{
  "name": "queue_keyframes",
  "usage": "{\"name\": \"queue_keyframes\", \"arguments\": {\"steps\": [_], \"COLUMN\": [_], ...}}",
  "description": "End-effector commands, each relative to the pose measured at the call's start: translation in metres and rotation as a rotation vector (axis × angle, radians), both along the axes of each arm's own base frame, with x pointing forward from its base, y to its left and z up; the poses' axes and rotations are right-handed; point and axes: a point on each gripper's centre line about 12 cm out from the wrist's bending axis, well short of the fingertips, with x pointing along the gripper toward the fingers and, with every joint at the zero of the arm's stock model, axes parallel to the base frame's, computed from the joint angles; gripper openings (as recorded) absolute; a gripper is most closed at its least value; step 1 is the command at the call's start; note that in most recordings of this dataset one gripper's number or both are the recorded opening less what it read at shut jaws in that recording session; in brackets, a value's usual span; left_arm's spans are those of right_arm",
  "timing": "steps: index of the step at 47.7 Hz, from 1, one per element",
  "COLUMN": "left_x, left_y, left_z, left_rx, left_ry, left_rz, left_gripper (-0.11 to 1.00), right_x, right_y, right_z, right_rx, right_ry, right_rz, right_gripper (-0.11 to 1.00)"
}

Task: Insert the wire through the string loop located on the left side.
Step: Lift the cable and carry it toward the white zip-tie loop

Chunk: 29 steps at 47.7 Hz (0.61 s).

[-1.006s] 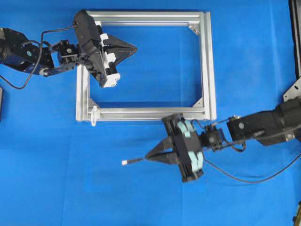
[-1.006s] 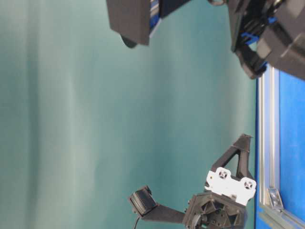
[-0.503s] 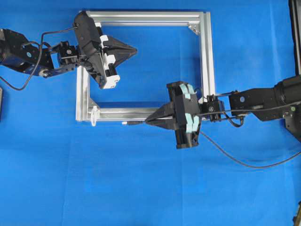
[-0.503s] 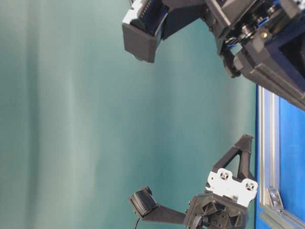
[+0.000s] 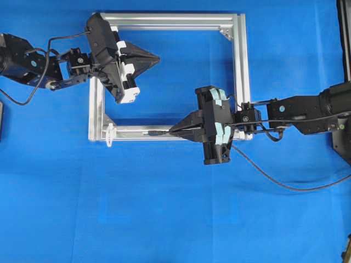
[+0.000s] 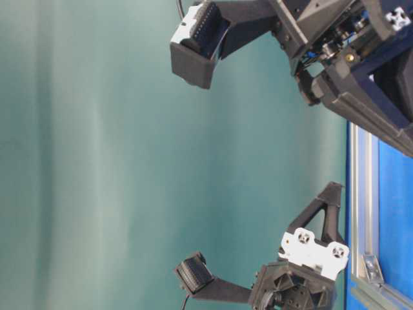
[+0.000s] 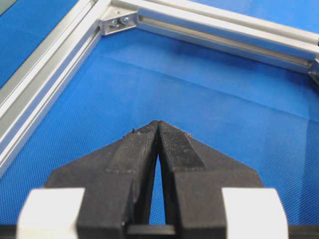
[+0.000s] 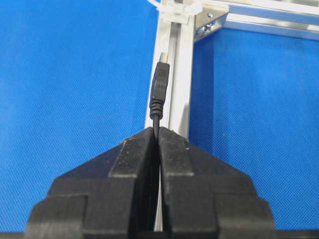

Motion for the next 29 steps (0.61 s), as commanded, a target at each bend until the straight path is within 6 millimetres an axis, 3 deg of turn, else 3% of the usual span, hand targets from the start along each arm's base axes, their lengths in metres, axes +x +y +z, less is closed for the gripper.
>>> {"name": "queue_keyframes", "arguments": {"steps": [1,29], "left_x": [0.002,0.002], "left_y": [0.0,0.0], "left_z": [0.014,0.014], "left_rx": [0.011,0.011], "left_ry": [-0.042,-0.042], "left_rz": [-0.003,-0.003], "left_gripper": [0.0,0.0], "right_x": [0.003,0.042], "right_y": [0.0,0.004], "right_z": [0.016,0.017], "right_rx": [0.002,0.008], "right_ry": [-0.052,-0.13], "right_rz": [0.0,0.01], "right_gripper": [0.0,0.0]}}
